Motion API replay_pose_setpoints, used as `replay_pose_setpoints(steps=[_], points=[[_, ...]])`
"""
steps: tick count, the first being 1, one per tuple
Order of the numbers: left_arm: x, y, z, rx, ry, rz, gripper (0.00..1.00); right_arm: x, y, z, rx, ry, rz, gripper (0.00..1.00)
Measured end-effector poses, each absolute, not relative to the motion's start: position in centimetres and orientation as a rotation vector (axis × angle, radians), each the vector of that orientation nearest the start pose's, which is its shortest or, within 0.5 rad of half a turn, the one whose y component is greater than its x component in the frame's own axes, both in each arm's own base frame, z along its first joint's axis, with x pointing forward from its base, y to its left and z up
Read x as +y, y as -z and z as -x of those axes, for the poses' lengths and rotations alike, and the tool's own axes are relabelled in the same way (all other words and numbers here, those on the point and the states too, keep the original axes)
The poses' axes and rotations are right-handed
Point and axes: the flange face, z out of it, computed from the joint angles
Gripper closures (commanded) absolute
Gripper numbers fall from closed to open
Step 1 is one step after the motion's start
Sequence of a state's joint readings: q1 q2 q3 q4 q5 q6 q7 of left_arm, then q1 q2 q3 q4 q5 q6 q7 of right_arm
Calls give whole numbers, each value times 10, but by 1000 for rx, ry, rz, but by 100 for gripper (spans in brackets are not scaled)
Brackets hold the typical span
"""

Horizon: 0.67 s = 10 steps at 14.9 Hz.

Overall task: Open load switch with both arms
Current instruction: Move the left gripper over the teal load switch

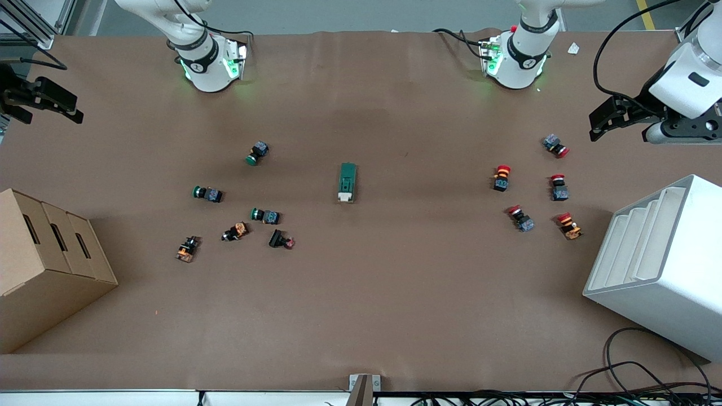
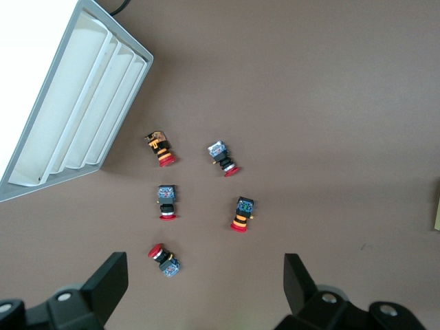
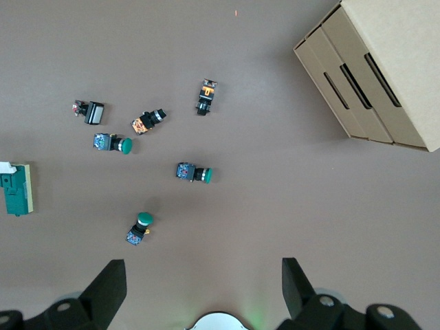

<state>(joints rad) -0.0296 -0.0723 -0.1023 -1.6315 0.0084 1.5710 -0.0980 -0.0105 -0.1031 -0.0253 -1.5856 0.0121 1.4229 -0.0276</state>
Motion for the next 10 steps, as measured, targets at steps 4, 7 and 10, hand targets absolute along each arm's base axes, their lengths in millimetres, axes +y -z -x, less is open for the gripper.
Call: replay_pose_setpoints(steps=[4, 7, 10], points=[[-76, -640, -527, 74, 39, 3128, 0, -18, -660, -506, 13, -95, 3120, 0], [-95, -641, -532, 122, 44, 3147, 0, -18, -660, -505, 12, -97, 3119, 0], [-137, -630, -534, 192, 6, 3187, 0, -17, -659, -504, 11, -114, 3118, 0]])
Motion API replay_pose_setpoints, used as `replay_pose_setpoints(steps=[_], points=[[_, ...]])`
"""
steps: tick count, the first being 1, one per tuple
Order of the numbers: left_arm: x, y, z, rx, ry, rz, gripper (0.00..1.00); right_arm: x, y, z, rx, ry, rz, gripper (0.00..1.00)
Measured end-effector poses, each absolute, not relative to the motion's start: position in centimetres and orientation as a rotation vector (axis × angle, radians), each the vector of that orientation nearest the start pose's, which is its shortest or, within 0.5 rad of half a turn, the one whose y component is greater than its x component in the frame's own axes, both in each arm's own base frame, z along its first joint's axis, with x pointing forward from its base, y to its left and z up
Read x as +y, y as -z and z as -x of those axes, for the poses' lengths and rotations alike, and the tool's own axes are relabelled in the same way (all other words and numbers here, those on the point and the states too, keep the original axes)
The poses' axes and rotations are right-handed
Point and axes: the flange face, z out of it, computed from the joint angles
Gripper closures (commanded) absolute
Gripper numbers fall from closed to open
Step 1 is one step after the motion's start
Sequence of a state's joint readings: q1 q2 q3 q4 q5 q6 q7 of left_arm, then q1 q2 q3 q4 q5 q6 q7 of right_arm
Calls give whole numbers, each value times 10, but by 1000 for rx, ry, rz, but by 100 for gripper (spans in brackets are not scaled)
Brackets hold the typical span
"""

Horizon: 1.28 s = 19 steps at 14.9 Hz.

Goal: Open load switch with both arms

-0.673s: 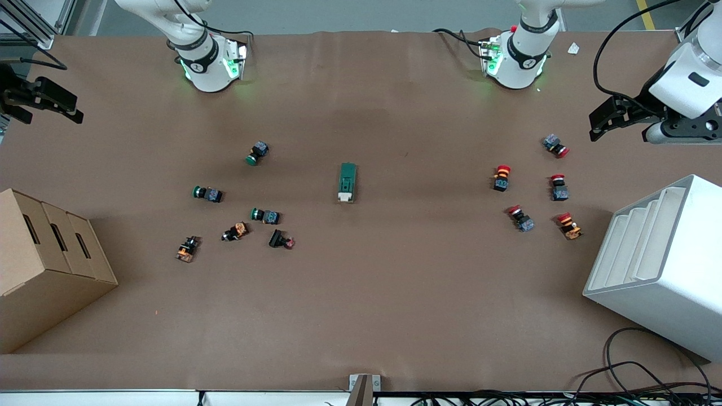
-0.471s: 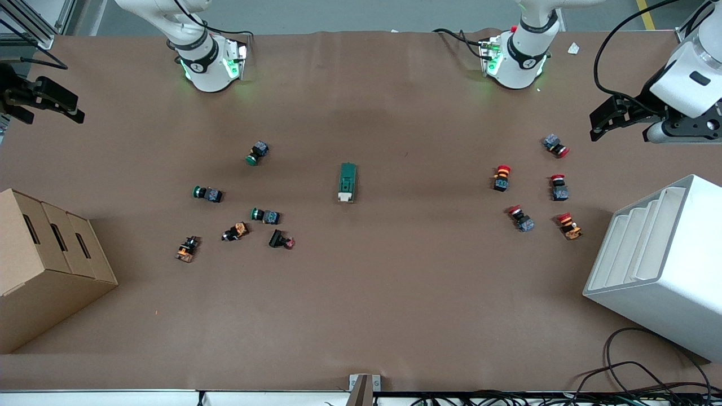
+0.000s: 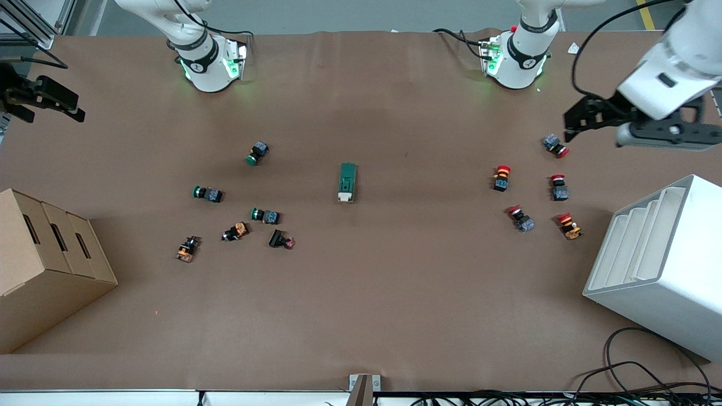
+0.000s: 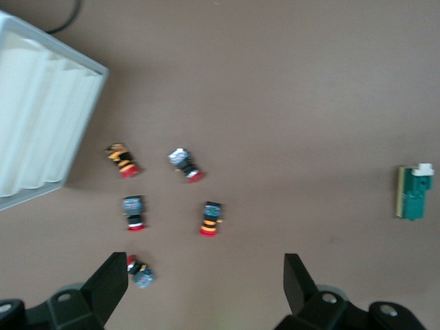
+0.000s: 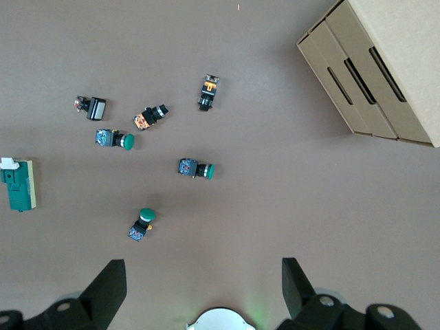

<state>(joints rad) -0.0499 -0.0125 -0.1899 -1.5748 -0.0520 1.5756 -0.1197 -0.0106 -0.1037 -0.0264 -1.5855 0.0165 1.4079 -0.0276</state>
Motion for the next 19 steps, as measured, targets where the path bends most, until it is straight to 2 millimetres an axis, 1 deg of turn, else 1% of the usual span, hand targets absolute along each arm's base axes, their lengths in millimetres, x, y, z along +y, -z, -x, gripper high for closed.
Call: replay_pose_setpoints(steps=[2, 3, 6, 8, 10, 12, 15, 17, 19], points=[[-180, -623, -531, 175, 10, 3198, 0, -18, -659, -504, 11, -117, 3118, 0], [-205, -622, -526, 139, 25, 3207, 0, -18, -660, -504, 11, -115, 3118, 0], [-280, -614, -504, 33, 50, 3228, 0, -17, -662, -503, 10, -107, 3118, 0], [-329, -600, -489, -15, 89, 3199, 0, -17, -664, -502, 10, -101, 3119, 0], [-378, -578, -470, -93, 121, 3162, 0, -18, -666, -502, 11, -95, 3119, 0], [-428, -551, -445, -223, 150, 3128, 0, -18, -668, -502, 12, -88, 3119, 0], [-501, -498, -397, -415, 268, 3081, 0, -19, -669, -502, 15, -85, 3119, 0], [-538, -456, -365, -492, 361, 3058, 0, -20, -670, -502, 19, -78, 3119, 0], [-565, -409, -338, -490, 477, 3017, 0, -22, -672, -502, 22, -70, 3119, 0]])
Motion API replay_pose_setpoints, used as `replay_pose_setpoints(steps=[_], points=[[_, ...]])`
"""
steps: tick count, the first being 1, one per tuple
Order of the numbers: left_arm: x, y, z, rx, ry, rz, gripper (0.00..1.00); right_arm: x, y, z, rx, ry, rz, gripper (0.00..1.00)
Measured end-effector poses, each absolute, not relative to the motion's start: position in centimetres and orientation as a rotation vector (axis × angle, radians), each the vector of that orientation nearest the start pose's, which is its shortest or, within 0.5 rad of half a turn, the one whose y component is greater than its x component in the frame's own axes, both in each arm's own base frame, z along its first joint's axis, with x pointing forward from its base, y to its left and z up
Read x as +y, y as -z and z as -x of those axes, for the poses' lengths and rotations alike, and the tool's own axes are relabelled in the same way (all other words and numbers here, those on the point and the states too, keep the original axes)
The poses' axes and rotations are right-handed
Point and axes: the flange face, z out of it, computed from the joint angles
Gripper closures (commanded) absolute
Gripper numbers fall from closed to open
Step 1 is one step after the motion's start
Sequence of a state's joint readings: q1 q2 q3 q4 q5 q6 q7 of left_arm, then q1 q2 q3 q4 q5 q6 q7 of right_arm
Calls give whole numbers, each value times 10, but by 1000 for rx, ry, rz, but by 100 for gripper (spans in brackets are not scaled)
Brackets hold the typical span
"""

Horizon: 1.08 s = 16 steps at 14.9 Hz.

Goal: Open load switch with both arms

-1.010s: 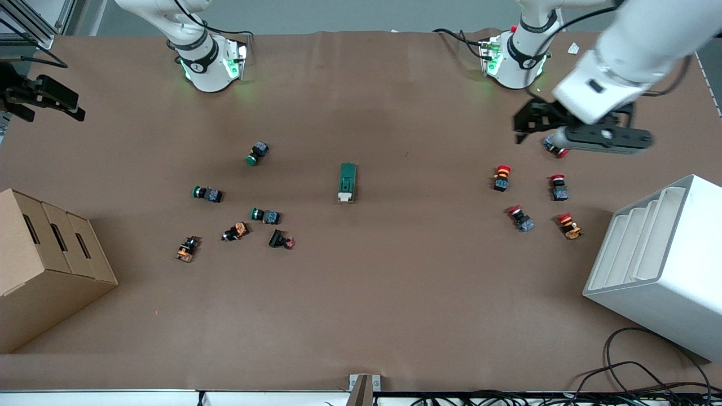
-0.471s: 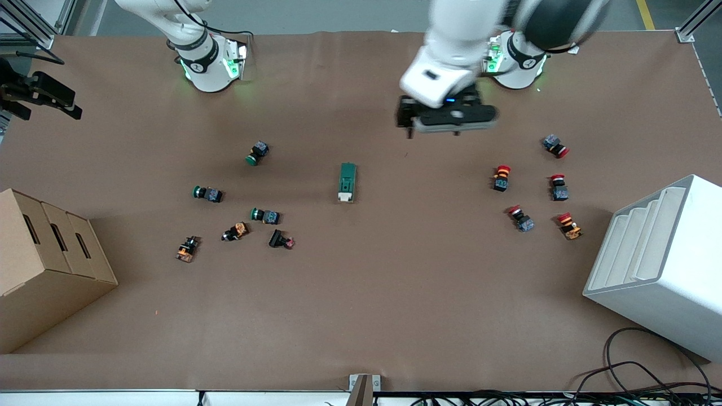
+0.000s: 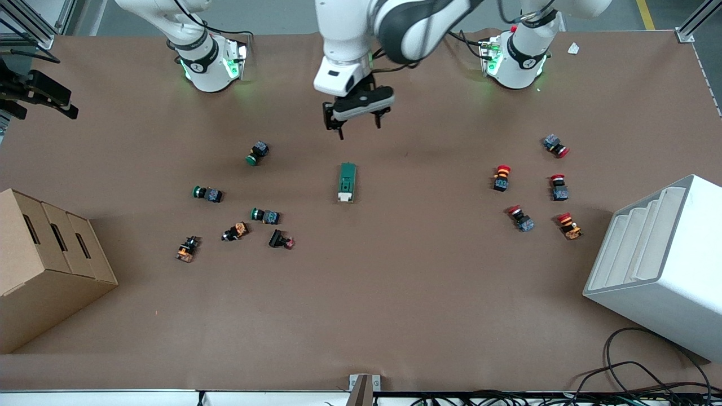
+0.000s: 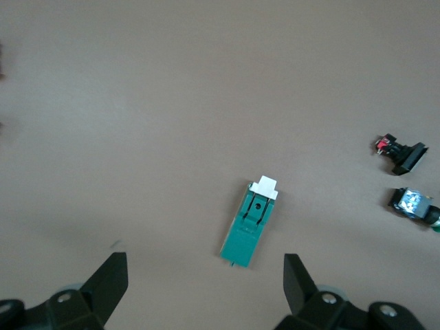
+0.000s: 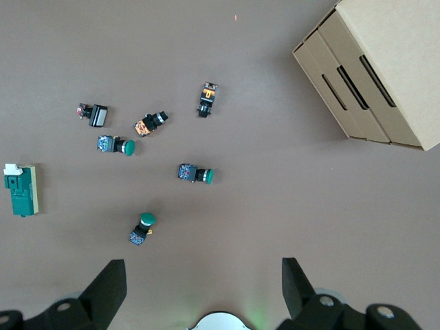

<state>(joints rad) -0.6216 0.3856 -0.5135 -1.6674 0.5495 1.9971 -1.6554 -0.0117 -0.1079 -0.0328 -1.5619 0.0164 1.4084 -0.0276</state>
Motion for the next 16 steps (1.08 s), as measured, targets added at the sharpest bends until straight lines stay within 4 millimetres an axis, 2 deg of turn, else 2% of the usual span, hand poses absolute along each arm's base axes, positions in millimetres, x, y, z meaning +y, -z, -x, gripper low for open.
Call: replay_pose_setpoints(steps=[2, 4, 6, 8, 12, 14, 16], points=[[-584, -358, -318, -466, 634, 2953, 0, -22, -671, -503, 24, -69, 3119, 0], [-595, -308, -307, -451, 776, 2901, 1, -23, -670, -504, 26, -69, 3119, 0], [-598, -262, -300, -393, 892, 2870, 1, -24, -668, -505, 29, -74, 3119, 0], [-595, -226, -292, -275, 969, 2871, 1, -25, -662, -509, 31, -93, 3118, 0], [-583, -172, -255, -70, 1136, 2846, 1, -27, -621, -534, 36, -210, 3119, 0], [-567, -148, -237, -3, 1236, 2837, 1, -27, -603, -544, 43, -258, 3121, 0], [-551, -130, -224, 9, 1326, 2851, 1, -22, -596, -548, 137, -280, 3119, 0]])
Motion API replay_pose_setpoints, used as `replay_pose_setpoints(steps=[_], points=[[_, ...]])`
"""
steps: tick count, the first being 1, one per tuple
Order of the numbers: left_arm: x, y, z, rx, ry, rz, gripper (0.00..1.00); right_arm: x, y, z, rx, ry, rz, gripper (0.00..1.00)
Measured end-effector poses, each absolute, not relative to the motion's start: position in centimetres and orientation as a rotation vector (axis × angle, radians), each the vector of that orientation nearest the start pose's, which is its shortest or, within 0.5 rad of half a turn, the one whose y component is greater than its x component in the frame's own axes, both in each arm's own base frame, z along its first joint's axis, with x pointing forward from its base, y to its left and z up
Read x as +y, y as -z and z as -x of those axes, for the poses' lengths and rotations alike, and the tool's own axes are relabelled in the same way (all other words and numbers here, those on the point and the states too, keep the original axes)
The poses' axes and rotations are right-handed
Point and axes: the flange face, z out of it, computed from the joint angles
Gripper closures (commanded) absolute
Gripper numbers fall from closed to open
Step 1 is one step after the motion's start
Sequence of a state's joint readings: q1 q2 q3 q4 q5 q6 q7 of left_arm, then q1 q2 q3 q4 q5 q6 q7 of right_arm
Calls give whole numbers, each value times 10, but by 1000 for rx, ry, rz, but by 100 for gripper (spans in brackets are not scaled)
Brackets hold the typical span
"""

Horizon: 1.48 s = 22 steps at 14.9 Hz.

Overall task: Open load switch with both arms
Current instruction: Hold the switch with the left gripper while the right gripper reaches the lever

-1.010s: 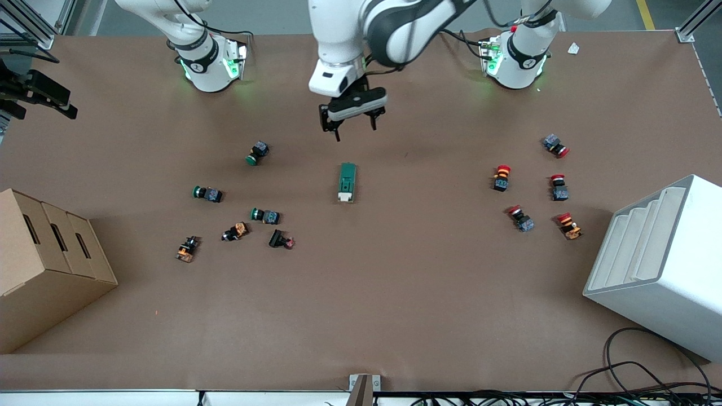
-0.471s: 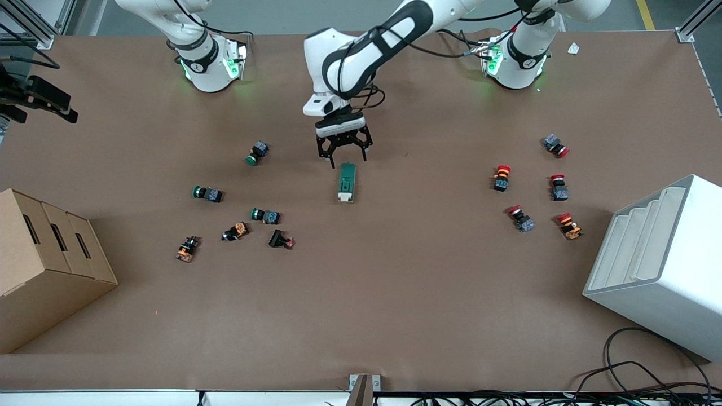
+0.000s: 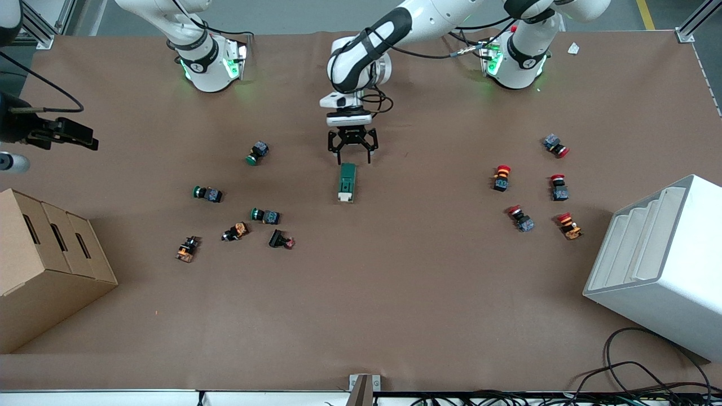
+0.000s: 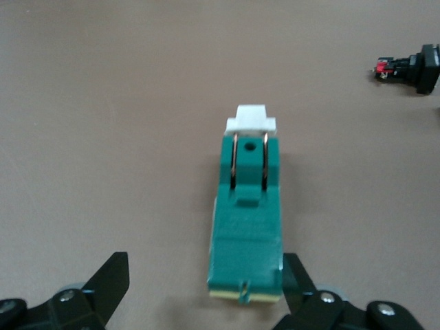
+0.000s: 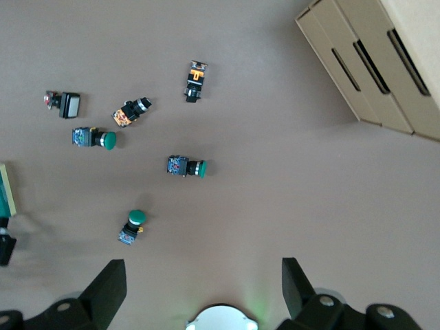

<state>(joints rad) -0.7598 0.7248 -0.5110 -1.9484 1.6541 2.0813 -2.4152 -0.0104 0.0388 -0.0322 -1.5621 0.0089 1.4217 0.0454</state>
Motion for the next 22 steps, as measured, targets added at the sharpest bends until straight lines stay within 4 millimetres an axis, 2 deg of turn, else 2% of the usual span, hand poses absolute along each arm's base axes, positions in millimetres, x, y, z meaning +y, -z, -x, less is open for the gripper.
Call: replay_pose_setpoints(steps=[1, 3, 7, 9, 12, 14, 19, 22], points=[[-547, -125, -221, 7, 1354, 2860, 1, -14, -593, -550, 204, -289, 3113, 0], [-546, -122, -221, 5, 1389, 2868, 1, 14, -585, -555, 307, -299, 3112, 0], [-550, -124, -230, 20, 1437, 2867, 1, 97, -550, -569, 541, -318, 3122, 0], [-557, -119, -243, 10, 1471, 2858, 1, 146, -526, -573, 689, -316, 3120, 0], [-562, -94, -249, 23, 1506, 2816, 1, 214, -484, -575, 884, -303, 3106, 0], [-564, -86, -248, 38, 1537, 2783, 1, 243, -456, -578, 1008, -318, 3062, 0], [-568, -84, -236, 70, 1554, 2776, 1, 294, -389, -596, 1420, -397, 2846, 0], [-568, -83, -234, 72, 1562, 2766, 0, 353, -348, -599, 1658, -398, 2767, 0]])
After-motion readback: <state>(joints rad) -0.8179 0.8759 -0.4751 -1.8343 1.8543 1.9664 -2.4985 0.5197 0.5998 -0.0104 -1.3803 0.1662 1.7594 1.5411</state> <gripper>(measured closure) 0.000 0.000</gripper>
